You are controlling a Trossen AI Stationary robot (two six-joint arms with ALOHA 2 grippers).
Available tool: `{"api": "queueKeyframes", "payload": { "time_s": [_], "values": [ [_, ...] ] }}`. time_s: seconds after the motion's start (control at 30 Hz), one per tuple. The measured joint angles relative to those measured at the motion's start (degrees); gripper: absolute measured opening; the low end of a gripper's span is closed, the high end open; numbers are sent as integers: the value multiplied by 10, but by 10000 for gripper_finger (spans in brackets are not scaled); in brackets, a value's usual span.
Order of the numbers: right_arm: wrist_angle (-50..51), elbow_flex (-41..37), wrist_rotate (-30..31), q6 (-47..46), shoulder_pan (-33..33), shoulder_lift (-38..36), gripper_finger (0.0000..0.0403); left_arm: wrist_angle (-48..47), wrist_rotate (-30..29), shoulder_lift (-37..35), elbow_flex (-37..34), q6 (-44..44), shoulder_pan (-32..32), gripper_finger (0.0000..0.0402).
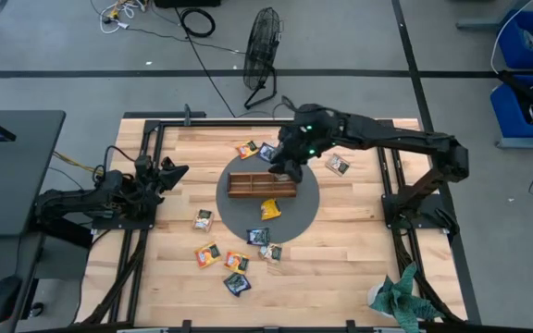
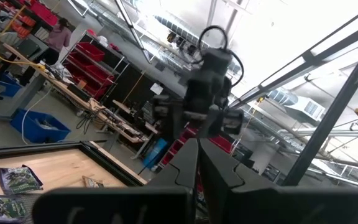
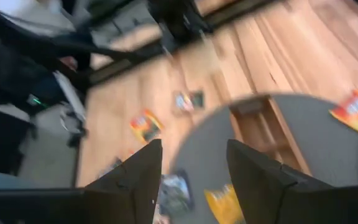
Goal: Pick & Place Tea
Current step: Put the brown tea bag into the right section of the wooden organizer
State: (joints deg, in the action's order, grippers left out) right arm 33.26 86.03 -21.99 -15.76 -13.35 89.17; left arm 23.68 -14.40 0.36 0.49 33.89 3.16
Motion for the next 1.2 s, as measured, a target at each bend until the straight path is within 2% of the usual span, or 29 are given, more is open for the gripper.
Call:
{"api": "queueKeyframes", "payload": {
  "time_s": [0.13,0.3,0.67,0.93,1.07,1.2],
  "values": [
    [-146,-75,13,-55,13,-54,187,0,0,0,0,0,0,18],
    [-292,-204,75,-154,16,-140,187,0,0,0,0,0,0,18],
    [-415,-451,222,-317,16,-325,188,0,0,0,0,0,0,18],
    [-421,-592,325,-436,16,-456,188,0,0,0,0,0,0,18],
    [-341,-629,368,-517,16,-502,188,0,0,0,0,0,0,18],
    [-233,-634,382,-567,16,-520,188,0,0,0,0,0,0,18]
  ]
}}
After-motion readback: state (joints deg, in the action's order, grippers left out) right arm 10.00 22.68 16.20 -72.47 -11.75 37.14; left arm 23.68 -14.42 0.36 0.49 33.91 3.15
